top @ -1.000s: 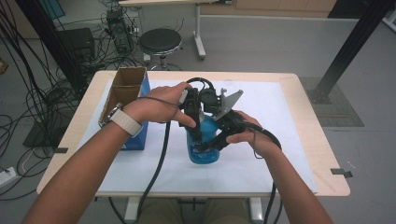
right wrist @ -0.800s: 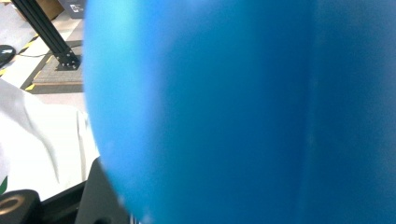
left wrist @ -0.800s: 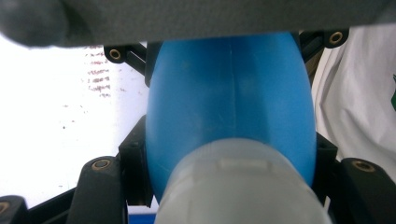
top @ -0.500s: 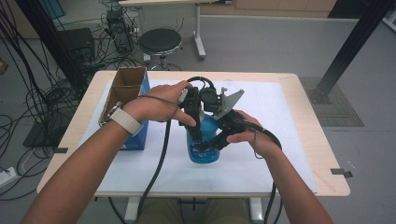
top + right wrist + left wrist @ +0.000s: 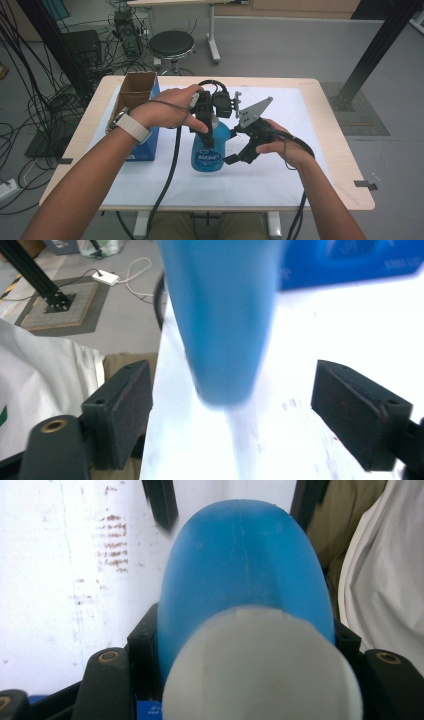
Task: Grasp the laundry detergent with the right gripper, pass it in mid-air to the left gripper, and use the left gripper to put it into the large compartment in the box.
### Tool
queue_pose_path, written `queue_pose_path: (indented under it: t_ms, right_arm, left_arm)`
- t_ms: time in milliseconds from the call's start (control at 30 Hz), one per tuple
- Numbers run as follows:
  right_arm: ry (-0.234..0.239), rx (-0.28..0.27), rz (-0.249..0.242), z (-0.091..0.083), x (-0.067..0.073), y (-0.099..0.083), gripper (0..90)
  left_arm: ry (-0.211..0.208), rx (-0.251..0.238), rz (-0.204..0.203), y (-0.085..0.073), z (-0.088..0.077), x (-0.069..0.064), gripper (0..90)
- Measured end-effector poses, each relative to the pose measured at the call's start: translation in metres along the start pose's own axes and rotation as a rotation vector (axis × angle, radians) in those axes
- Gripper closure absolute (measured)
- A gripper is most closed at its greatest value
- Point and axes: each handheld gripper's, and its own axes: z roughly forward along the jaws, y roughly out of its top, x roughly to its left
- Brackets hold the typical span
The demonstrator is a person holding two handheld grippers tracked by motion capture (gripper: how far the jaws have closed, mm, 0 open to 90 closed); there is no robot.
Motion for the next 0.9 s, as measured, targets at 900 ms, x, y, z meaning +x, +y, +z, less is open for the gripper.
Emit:
queue_pose_path:
  t_ms: [900]
  right_arm:
    - [-0.217, 0.408, 0.083, -0.069, 0.001, -0.021, 7.7]
  left_arm:
    - [0.066, 0.069, -0.37, -0.007, -0.029, 0.026, 37.8]
